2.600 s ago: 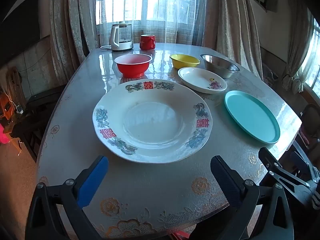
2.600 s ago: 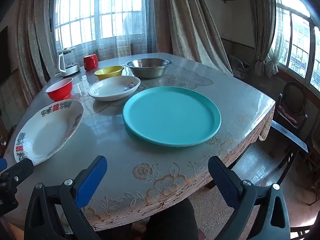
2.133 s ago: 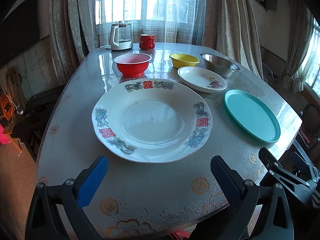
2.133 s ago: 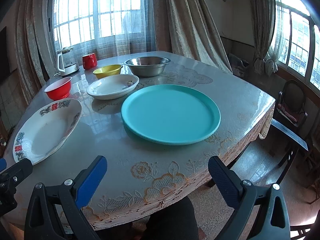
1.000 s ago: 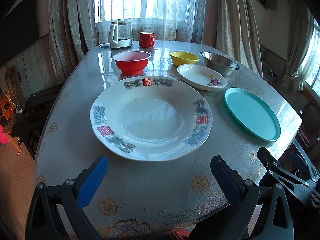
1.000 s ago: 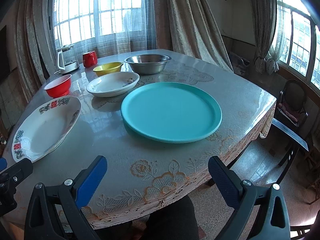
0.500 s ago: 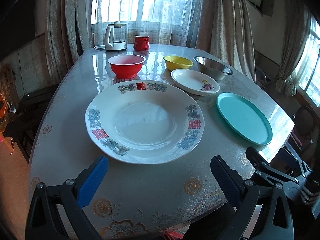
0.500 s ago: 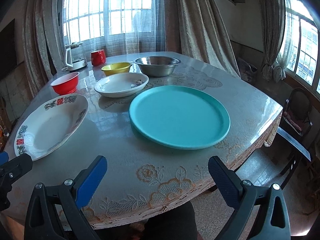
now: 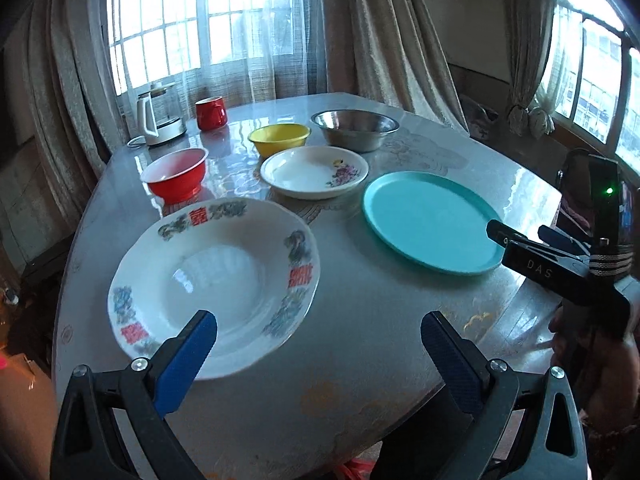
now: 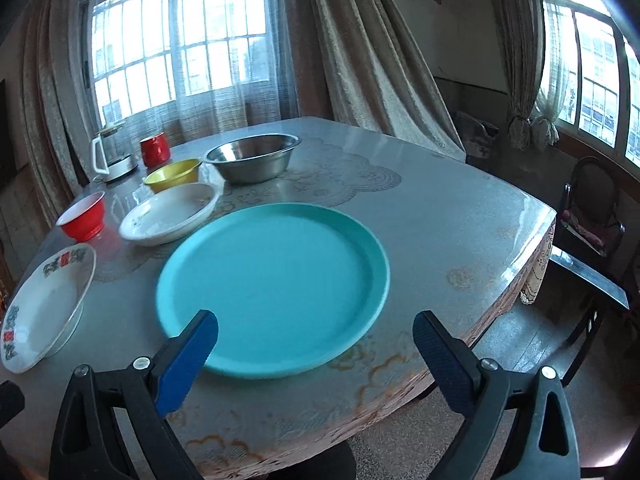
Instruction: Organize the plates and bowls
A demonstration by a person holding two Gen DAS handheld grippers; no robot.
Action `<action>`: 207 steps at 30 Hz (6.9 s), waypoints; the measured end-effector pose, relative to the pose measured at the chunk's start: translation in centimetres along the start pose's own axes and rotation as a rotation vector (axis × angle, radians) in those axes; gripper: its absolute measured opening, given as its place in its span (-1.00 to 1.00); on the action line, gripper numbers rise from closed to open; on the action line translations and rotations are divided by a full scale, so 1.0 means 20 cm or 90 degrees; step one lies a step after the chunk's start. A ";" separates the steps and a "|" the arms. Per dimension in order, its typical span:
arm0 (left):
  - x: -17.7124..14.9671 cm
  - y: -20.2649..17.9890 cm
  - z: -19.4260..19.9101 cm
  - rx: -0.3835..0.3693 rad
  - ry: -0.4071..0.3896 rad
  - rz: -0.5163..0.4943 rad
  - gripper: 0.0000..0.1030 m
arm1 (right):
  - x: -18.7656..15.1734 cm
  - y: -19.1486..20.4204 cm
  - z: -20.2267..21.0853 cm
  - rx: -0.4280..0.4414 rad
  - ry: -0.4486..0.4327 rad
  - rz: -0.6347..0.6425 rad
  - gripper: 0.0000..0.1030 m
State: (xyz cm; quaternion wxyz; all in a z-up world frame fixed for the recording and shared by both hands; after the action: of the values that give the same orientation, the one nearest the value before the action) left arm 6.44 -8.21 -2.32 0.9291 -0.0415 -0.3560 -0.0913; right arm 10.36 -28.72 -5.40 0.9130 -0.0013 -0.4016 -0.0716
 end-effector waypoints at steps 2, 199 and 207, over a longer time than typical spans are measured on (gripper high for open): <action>0.07 -0.04 -0.05 0.002 0.007 -0.001 0.99 | 0.04 -0.08 -0.04 -0.002 0.000 -0.015 0.75; -0.02 0.57 -0.21 -0.065 -0.092 0.143 -0.10 | -0.10 0.98 -0.04 0.363 0.058 0.167 -0.33; 0.05 0.40 -0.22 -0.085 -0.101 0.116 -0.09 | -0.06 0.81 0.01 0.333 0.033 0.145 -0.33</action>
State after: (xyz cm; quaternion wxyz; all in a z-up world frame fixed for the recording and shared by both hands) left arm 11.62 -1.19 -4.94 0.8976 -0.1424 -0.4163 -0.0269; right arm 11.50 -12.61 -5.28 0.8946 0.1909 -0.3799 0.1375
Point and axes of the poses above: each gripper's, at about its wrist camera, not at the fingertips, and z roughly against the way its jaws point, y to its left, x to its top, the point moved 6 cm from there along -z, roughly the way its jaws point, and after that the axes turned 5 degrees about y, right-handed, at the moved point
